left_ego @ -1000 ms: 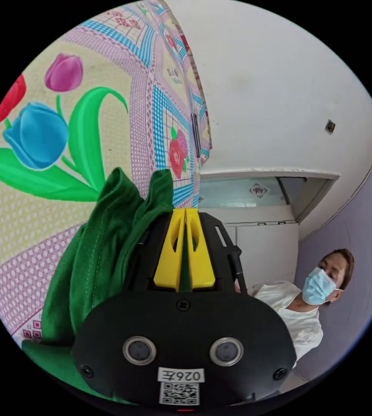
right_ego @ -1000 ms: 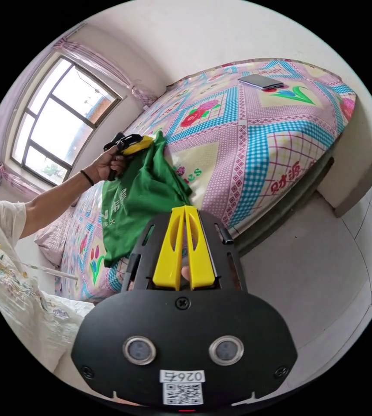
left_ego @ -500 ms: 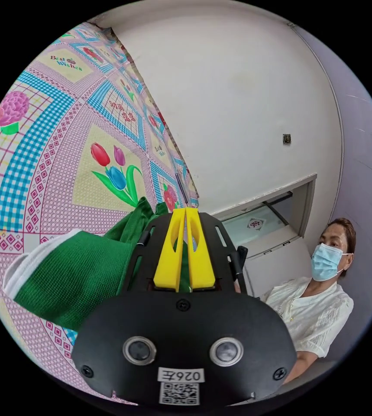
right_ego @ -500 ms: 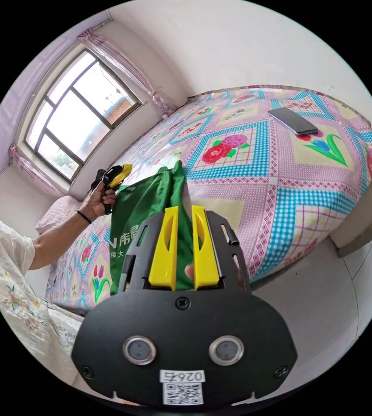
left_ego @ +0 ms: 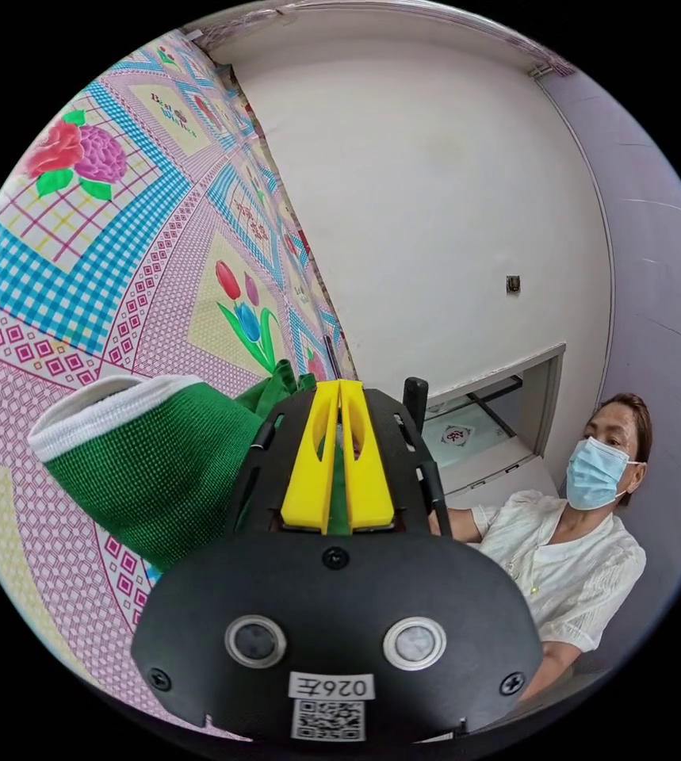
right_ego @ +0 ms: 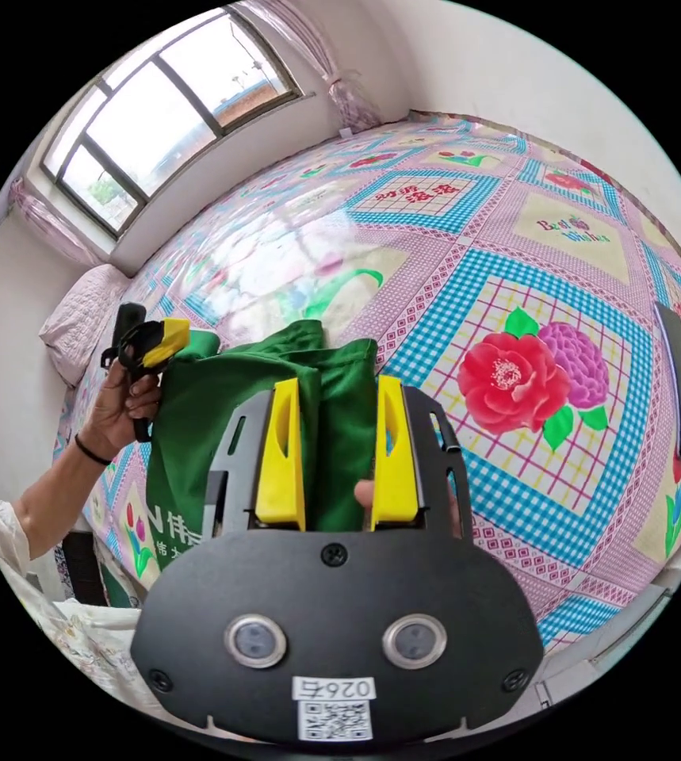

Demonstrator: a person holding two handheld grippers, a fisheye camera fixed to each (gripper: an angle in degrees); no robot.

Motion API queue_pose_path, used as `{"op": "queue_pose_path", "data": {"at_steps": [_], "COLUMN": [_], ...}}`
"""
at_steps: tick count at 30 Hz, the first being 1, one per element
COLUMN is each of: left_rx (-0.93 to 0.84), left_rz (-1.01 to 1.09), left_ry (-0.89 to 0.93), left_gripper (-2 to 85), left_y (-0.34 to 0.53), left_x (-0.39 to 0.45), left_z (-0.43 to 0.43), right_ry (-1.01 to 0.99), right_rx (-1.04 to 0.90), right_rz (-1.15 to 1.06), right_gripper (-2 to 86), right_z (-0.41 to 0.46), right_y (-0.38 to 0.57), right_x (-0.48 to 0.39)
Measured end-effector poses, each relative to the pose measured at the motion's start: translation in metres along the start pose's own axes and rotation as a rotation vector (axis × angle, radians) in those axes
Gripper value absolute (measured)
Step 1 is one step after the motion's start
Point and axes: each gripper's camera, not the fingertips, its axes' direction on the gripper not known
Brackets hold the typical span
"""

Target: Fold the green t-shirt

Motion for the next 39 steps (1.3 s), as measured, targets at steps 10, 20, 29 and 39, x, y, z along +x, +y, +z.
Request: {"op": "queue_pose_path", "data": {"at_steps": [10, 20, 29, 39], "left_rx": [-0.042, 0.146, -0.033, 0.324], "left_rz": [0.017, 0.095, -0.003, 0.475], "left_ry": [-0.122, -0.001, -0.335, -0.635], "left_gripper": [-1.0, -1.0, -1.0, -1.0], "left_y": [0.013, 0.046, 0.079, 0.174], "left_x": [0.039, 0.126, 0.162, 0.473], "left_z": [-0.035, -0.073, -0.039, -0.141], "right_ry": [-0.11, -0.258, -0.127, 0.074], "right_rx": [0.223, 0.102, 0.097, 0.537], "right_rz": [-0.25, -0.044, -0.182, -0.25], "right_gripper": [-1.1, 4.1, -0.3, -0.9], "right_z": [-0.051, -0.012, -0.039, -0.188], "right_y": [0.058, 0.088, 0.225, 0.298], "right_x": [-0.029, 0.043, -0.018, -0.093]}}
